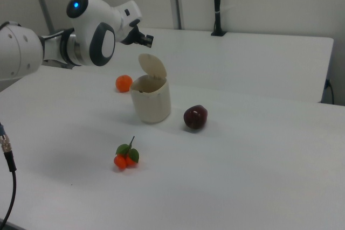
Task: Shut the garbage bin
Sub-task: 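Move the gripper down toward the raised lid of the cream bin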
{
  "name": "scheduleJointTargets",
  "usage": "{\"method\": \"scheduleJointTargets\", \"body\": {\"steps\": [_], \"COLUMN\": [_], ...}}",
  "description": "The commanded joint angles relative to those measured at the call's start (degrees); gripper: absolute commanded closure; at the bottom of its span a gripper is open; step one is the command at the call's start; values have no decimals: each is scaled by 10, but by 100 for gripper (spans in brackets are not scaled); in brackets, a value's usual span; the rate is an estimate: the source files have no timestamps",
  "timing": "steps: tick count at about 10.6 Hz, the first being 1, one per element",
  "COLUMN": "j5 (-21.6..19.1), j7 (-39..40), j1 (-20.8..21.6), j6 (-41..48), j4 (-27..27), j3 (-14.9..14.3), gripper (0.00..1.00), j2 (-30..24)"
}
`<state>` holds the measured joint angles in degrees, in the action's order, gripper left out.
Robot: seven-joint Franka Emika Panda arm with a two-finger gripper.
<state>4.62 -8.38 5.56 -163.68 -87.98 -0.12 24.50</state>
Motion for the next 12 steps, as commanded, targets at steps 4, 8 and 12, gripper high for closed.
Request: {"method": "scheduleJointTargets", "body": {"steps": [4,8,12], "j5": [6,7,6], "j7": [-4,-1,9], "j1": [3,3,3], "j6": [-54,-15,96], "j4": [4,4,17], "j3": [-3,-4,-3], "gripper": [100,100,100], "j2": [27,22,10]}}
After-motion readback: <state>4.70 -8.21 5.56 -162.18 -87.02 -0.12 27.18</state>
